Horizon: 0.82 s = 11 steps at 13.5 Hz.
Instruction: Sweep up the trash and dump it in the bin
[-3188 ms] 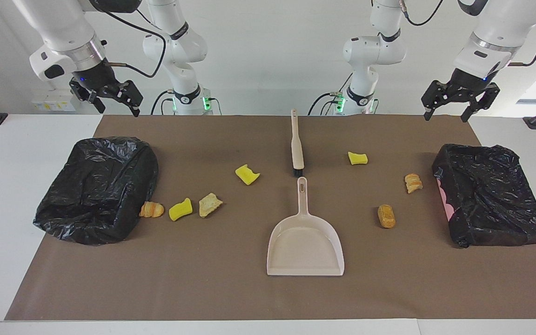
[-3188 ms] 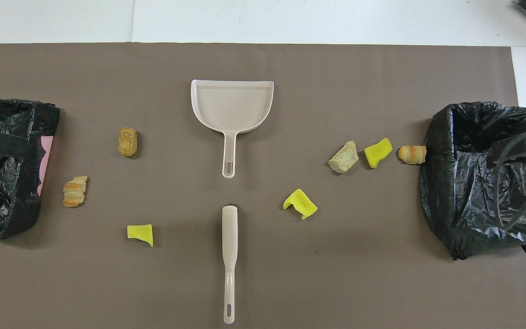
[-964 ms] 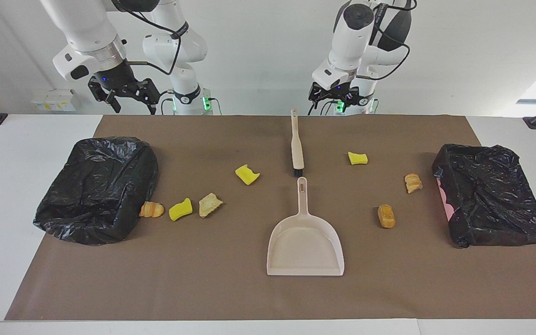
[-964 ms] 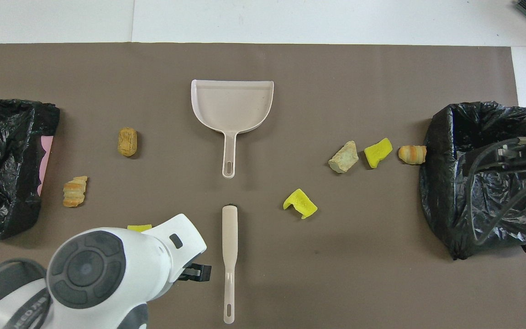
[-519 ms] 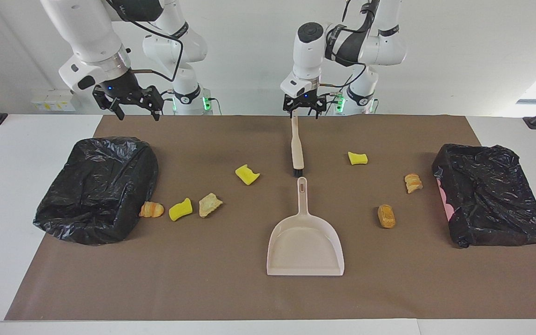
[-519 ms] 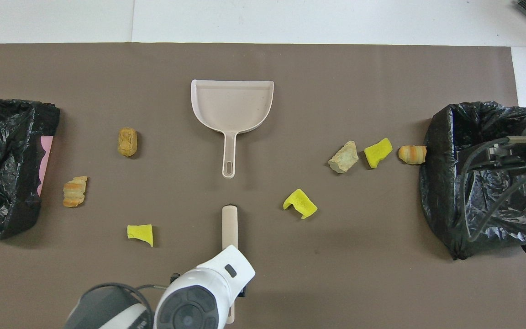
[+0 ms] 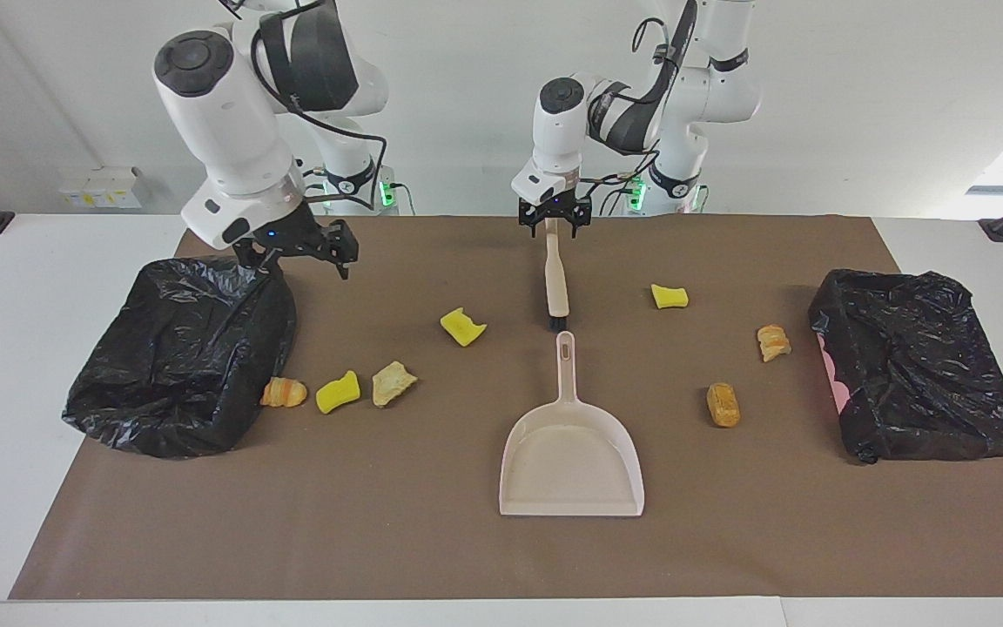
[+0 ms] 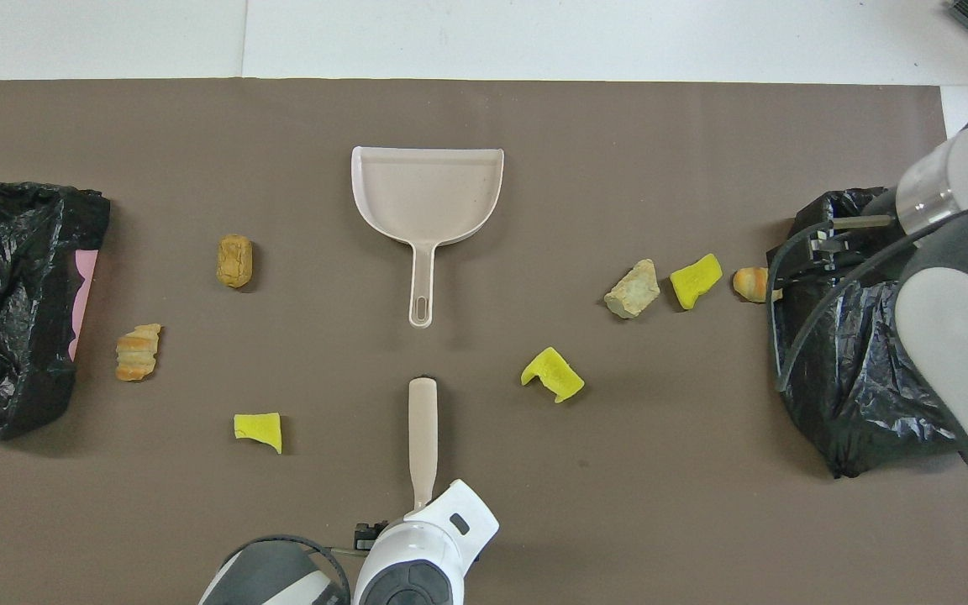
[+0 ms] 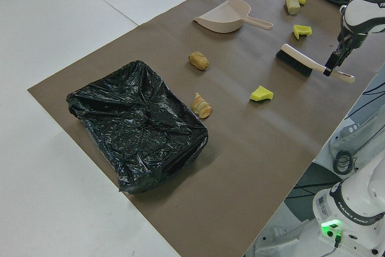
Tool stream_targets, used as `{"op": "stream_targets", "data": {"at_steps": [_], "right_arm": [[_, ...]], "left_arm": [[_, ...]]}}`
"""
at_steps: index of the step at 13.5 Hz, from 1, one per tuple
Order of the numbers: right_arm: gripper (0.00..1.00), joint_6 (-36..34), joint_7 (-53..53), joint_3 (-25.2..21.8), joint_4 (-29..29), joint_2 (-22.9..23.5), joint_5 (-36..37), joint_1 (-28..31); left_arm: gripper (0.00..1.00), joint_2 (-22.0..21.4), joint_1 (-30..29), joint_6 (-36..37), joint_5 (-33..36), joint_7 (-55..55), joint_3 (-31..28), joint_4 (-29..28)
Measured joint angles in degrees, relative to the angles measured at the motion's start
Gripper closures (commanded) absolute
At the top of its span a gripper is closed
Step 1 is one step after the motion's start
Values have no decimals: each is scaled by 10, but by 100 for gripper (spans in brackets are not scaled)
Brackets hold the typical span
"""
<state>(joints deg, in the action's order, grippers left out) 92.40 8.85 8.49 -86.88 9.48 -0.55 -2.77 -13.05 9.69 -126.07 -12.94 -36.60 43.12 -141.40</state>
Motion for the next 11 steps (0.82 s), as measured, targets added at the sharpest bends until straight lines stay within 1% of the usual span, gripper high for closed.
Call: {"op": "stream_targets", "data": {"at_steps": [1,2,4,5,6,7,9,11], "right_arm": [[0,11,24,0,0,9,0,-18],[0,24,46,1,0,19,0,-36],[0,64,98,1,1,43,1,-71],[0,86,124,2,1,54,1,-88],[0,105,145,2,2,65,1,-104],[0,120,161,2,3,73,1,-116],[0,145,192,2,10,89,1,-134],[0,166,212,2,32,111,0,-143]], "left_arm": [[17,3,0,0,0,0,0,0],[23,3,0,0,0,0,0,-1],[27,3,0,0,0,0,0,-3],[32,3,0,0,0,1,0,-6],[40,3,0,0,0,1,0,-8],[54,3,0,0,-1,1,0,-9],[86,3,0,0,-5,4,0,-10],[100,3,0,0,-6,12,-1,-10]]}}
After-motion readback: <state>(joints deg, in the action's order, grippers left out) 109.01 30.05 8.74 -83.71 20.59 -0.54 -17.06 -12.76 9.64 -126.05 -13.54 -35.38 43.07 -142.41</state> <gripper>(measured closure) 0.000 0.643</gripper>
